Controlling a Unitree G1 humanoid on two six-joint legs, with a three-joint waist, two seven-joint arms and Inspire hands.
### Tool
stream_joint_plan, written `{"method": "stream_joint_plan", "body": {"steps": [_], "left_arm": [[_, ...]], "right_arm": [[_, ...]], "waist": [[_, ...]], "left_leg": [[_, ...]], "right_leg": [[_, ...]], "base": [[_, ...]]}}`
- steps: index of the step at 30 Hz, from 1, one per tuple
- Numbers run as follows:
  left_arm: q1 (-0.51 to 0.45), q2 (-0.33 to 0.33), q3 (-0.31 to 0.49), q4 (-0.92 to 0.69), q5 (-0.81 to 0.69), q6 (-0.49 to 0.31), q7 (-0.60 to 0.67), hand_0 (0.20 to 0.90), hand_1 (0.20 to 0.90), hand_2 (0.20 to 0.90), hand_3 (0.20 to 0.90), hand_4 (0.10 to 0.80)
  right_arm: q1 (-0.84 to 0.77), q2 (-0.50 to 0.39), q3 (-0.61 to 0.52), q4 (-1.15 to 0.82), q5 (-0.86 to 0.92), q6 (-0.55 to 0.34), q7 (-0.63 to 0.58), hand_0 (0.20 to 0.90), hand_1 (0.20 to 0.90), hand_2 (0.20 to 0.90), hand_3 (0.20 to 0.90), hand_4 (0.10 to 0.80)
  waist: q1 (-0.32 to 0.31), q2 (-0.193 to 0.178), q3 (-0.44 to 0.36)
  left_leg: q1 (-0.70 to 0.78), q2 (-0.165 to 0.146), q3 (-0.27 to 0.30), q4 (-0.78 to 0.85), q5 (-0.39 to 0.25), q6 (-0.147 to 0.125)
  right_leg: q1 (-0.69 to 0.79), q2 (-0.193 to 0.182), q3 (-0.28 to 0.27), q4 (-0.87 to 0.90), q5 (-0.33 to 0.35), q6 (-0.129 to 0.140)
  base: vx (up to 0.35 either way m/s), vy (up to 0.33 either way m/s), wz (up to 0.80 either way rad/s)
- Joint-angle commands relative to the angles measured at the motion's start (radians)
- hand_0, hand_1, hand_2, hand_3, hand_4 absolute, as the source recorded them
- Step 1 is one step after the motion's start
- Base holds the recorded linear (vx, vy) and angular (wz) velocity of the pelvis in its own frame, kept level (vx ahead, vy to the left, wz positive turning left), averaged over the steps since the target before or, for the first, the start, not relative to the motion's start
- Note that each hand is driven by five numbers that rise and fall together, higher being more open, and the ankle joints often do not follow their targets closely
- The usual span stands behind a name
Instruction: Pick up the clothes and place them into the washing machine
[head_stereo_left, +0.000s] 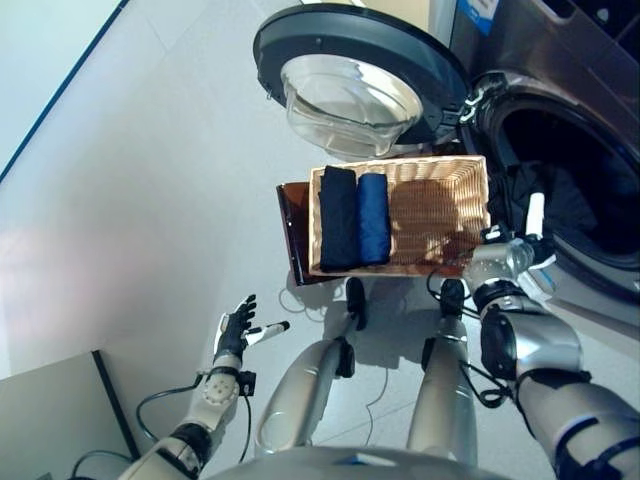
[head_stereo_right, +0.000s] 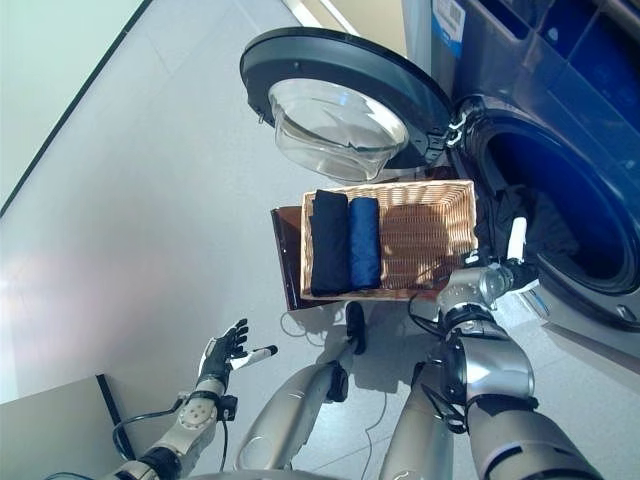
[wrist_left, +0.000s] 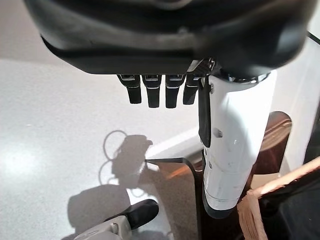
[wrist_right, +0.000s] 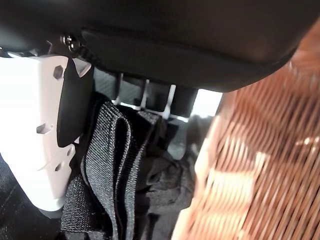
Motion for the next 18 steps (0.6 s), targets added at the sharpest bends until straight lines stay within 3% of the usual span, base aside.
{"method": "stream_joint_plan", "body": {"steps": [1, 4, 8, 13, 18], "left_arm": [[0.017, 0.039, 0.015, 0.011, -0.028, -0.025, 0.01, 0.9, 0.9, 0.9, 0.9, 0.8], [0.016, 0.046, 0.013, 0.007, -0.025, -0.026, 0.007, 0.9, 0.9, 0.9, 0.9, 0.8], [0.027, 0.072, 0.024, -0.003, -0.014, -0.035, 0.004, 0.9, 0.9, 0.9, 0.9, 0.8], [0.043, 0.099, 0.047, -0.024, -0.032, -0.056, 0.023, 0.9, 0.9, 0.9, 0.9, 0.8], [0.041, 0.097, 0.042, -0.02, -0.038, -0.057, 0.038, 0.9, 0.9, 0.9, 0.9, 0.8]], "right_arm": [[-0.114, -0.15, 0.043, -0.089, -0.05, -0.109, 0.0, 0.2, 0.2, 0.2, 0.2, 0.3], [-0.178, -0.231, 0.067, -0.094, -0.064, -0.111, -0.008, 0.2, 0.2, 0.2, 0.2, 0.3], [-0.308, -0.405, 0.172, -0.101, -0.213, -0.09, -0.095, 0.2, 0.2, 0.2, 0.2, 0.3], [-0.444, -0.53, 0.288, -0.226, -0.364, -0.097, -0.218, 0.2, 0.2, 0.2, 0.2, 0.3], [-0.472, -0.533, 0.333, -0.241, -0.41, -0.074, -0.234, 0.2, 0.2, 0.2, 0.2, 0.3]], "waist": [[0.017, 0.022, -0.047], [0.023, 0.025, -0.048], [0.033, 0.022, -0.052], [0.03, 0.02, -0.043], [0.012, 0.005, -0.031]], "left_leg": [[-0.096, 0.011, -0.059, 0.087, -0.061, -0.097], [-0.104, 0.01, -0.062, 0.091, -0.06, -0.101], [-0.119, 0.011, -0.068, 0.092, -0.056, -0.108], [-0.139, 0.014, -0.068, 0.077, -0.043, -0.114], [-0.149, 0.017, -0.064, 0.069, -0.036, -0.114]], "right_leg": [[0.018, 0.005, -0.033, -0.025, -0.034, -0.022], [0.009, 0.005, -0.034, -0.012, -0.04, -0.024], [-0.016, 0.008, -0.034, 0.011, -0.051, -0.027], [-0.056, 0.012, -0.025, 0.021, -0.048, -0.031], [-0.084, 0.026, -0.012, 0.039, -0.05, -0.036]], "base": [[0.025, -0.031, 0.02], [0.02, -0.04, 0.11], [0.027, -0.026, 0.18], [0.001, -0.002, 0.03], [0.003, -0.003, 0.0]]}}
